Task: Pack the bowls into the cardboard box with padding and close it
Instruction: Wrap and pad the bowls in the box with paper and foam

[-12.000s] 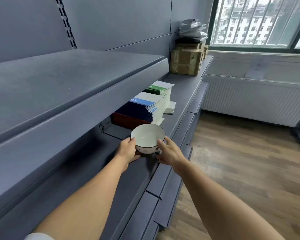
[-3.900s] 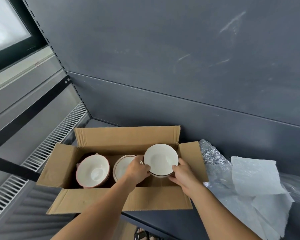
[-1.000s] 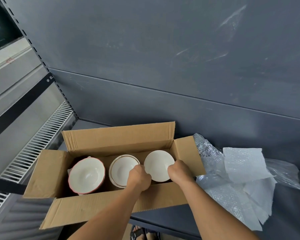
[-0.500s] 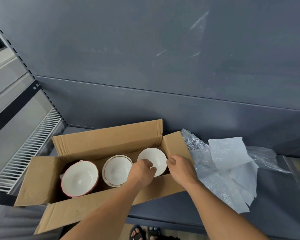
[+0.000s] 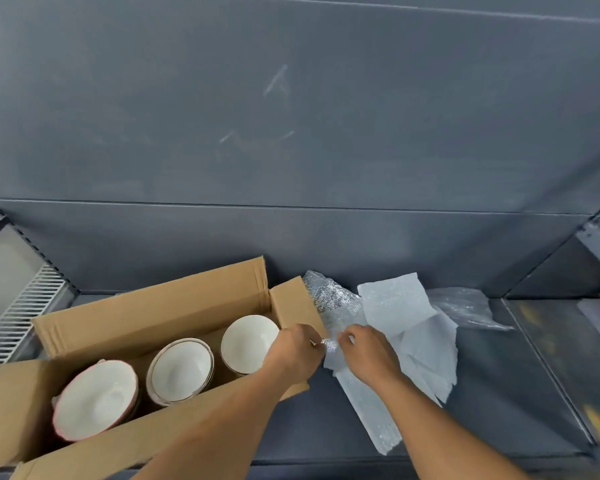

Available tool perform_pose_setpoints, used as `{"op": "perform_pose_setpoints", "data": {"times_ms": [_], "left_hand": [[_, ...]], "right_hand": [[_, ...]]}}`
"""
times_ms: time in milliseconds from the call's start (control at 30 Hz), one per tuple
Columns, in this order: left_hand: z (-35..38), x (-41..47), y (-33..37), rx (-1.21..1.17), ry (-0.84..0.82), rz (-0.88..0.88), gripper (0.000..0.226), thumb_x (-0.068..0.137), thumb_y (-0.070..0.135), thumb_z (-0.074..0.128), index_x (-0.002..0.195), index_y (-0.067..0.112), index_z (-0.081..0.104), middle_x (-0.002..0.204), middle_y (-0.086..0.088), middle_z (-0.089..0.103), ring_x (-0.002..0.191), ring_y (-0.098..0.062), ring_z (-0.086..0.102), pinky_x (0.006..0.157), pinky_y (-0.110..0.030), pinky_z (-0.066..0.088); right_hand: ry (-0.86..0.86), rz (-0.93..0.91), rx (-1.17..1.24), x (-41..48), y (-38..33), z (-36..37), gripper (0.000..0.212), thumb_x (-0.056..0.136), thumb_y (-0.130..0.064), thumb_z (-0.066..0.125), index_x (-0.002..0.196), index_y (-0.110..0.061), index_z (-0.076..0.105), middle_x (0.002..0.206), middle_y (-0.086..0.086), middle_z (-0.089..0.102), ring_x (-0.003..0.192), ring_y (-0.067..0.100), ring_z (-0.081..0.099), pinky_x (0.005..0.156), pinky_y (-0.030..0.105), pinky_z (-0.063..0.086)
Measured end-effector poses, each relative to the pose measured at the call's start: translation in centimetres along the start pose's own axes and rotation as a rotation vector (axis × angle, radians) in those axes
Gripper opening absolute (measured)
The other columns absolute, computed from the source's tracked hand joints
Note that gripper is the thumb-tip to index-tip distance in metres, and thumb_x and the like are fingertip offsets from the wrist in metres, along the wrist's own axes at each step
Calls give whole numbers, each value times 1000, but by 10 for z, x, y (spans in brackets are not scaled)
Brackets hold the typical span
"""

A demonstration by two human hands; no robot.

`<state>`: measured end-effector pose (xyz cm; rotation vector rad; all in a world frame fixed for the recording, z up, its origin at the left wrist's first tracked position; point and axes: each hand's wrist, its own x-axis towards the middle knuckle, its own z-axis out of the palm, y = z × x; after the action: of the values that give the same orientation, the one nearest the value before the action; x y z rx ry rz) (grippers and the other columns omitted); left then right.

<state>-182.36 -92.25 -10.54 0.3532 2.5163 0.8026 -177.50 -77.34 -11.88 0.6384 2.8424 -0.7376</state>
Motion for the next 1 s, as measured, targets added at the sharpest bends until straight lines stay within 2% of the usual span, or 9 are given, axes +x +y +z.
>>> {"op": "perform_pose_setpoints", "data": {"times_ms": [133,233,333,433,567,700,767,900,1000], "left_hand": [[28,11,44,65,-60,53,29,94,33,52,116,24,69,120,1,67,110,-18,61,87,-19,43],[47,21,67,74,-95,50,31,94,34,53,121,25,66,123,3,66,110,-16,61,80,-15,39],[62,31,85,69,-141,20,34,93,32,55,124,23,64,131,4,61,118,-17,57,93,-21,44],[72,40,98,72,-150,-8,34,92,33,55,124,24,64,131,3,60,117,-20,58,97,-29,48],[79,48,110,63,-164,-27,35,93,31,55,126,22,63,132,1,60,116,-19,58,98,-27,47],[79,59,116,20,-153,-61,35,93,31,56,126,23,63,130,2,62,113,-18,60,89,-22,47],[77,64,116,-3,-142,-92,34,92,31,58,123,23,65,128,2,64,109,-17,62,84,-21,47],[70,71,118,-38,-95,-131,34,93,26,57,123,11,63,122,-7,66,110,-23,63,80,-27,48],[62,74,119,-80,-16,-181,45,95,35,57,136,17,50,118,-3,65,103,-21,61,92,-28,44]], "right_hand": [[10,95,19,1,50,-22,39,100,-43,40,120,-18,65,121,3,64,109,24,59,83,34,49],[-1,167,85,3,83,-36,40,102,-42,40,128,-18,60,128,2,61,115,22,58,83,29,45],[-13,237,180,10,110,-42,23,101,-39,42,95,-24,58,105,-2,64,100,20,58,71,26,39],[7,298,296,23,127,-45,32,99,-39,45,70,-30,37,79,-13,46,84,17,48,57,24,31],[0,387,440,49,130,-51,34,99,-39,48,85,-12,61,83,-1,61,73,16,55,59,27,37],[2,529,629,72,131,-50,41,95,-45,52,74,-10,58,71,4,57,68,21,56,66,33,48],[0,564,670,78,135,-48,32,94,-36,55,79,-8,62,81,9,65,73,25,60,73,38,53],[-17,557,748,82,134,-56,11,89,-15,53,85,-8,61,86,13,67,73,26,60,66,35,51],[-77,497,805,82,132,-70,11,93,-12,51,97,-12,61,89,11,65,78,23,61,73,34,56]]}}
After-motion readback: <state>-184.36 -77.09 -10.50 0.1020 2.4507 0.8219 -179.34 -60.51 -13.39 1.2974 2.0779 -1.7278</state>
